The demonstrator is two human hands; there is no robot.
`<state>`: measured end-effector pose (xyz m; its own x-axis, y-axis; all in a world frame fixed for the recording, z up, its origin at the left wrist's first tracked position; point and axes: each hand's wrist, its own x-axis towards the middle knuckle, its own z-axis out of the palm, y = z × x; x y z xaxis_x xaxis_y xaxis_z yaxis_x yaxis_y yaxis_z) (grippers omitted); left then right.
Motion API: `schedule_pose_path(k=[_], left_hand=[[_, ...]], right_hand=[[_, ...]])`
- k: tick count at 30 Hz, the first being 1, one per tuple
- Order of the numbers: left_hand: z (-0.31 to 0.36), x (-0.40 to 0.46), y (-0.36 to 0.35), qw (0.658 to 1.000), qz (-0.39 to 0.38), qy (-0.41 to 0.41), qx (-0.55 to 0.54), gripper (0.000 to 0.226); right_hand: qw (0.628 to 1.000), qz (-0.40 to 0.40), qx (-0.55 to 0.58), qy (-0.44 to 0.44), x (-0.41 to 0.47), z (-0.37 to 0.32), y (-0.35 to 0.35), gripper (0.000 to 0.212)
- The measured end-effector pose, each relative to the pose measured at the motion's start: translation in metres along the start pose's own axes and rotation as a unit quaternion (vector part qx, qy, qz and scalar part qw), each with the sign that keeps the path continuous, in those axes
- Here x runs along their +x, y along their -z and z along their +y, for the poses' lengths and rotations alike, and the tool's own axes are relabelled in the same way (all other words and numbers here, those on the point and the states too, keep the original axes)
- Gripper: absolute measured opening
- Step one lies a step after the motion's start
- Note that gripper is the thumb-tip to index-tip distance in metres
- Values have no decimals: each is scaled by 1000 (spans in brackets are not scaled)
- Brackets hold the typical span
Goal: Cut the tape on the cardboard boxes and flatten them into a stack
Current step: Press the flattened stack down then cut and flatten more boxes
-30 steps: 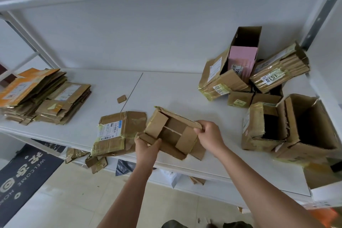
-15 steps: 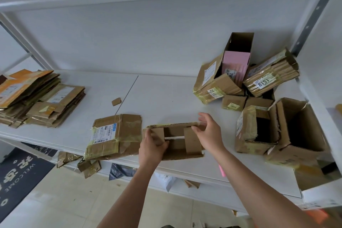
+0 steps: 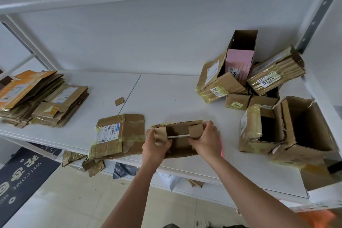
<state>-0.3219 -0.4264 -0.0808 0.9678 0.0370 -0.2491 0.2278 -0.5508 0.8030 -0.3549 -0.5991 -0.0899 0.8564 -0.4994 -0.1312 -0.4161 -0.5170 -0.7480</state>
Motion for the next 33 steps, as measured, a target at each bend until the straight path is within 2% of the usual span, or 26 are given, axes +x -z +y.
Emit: schedule_pose_path(k=[3,6,7,9,11,15,18,20,22,25,27,30,33], left_hand=[[-3,2,11,992,-27,51,-112,62],[-1,2,23,967,-47,87,-234,31],[0,3,27,955,-34,99,-278,28],[-2,8,35,900,-23,148,-410,29],[-6,15,44,845,-52,175,-502,36],[-12,13,60,801,-111,182,-559,30],[-16,12,66,810,-113,207,-536,38],[-12,12,65,846,-129,227,-465,38],[-10,12,61,893,-138,230,-363,26],[-15,13,57,921,-110,214,-307,25],[-19,14,55,918,-87,175,-346,30],[-19,9,46,903,-64,146,-399,34],[-27,2,30,919,-97,181,-337,43]], right_hand=[[998,-52,26,4,2,0,6,63],[984,-141,111,21,3,-1,18,53],[976,-167,134,35,4,0,22,51],[968,-190,152,70,7,2,28,55],[966,-197,127,110,12,6,32,62],[956,-253,-11,150,14,12,34,63],[933,-315,-84,149,7,20,25,66],[916,-350,-131,148,2,22,17,71],[904,-365,-164,149,0,23,13,74],[904,-377,-152,131,2,27,10,68],[923,-334,-111,154,4,25,8,58],[955,-202,-68,206,6,16,1,51],[963,-176,-133,155,8,10,-17,51]])
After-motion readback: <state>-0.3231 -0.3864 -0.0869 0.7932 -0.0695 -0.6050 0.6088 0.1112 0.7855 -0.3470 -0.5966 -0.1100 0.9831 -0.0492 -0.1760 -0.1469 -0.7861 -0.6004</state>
